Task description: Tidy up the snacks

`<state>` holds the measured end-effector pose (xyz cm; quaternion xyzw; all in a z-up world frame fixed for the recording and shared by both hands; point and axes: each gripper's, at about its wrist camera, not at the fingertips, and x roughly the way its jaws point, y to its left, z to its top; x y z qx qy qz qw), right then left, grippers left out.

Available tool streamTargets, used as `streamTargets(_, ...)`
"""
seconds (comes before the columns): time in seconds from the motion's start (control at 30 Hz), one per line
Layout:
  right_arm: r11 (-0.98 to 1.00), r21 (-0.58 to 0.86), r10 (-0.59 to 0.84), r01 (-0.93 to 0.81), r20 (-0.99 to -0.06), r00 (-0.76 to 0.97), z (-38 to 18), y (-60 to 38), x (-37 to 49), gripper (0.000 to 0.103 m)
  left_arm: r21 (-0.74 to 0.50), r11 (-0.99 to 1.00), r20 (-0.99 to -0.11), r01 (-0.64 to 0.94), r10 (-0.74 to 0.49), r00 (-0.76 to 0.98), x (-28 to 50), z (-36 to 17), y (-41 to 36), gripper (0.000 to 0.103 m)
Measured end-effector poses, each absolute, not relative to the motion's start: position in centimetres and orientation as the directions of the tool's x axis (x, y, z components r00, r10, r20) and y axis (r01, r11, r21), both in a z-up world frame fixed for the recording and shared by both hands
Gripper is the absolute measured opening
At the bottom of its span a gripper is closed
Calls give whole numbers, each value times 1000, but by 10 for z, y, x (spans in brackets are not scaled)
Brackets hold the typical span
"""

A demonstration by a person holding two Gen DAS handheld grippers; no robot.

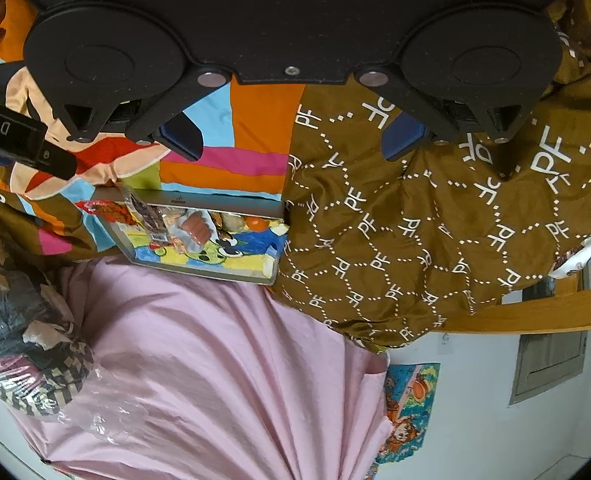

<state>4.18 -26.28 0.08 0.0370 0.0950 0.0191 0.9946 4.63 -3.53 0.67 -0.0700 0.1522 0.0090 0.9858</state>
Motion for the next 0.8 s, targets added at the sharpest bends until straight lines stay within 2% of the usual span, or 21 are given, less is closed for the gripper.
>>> streamTargets(0.8,997,73,51,-37,-192,980,0,-264,42,103,-123,991,-323,-48,5,946,47,6,-35,102)
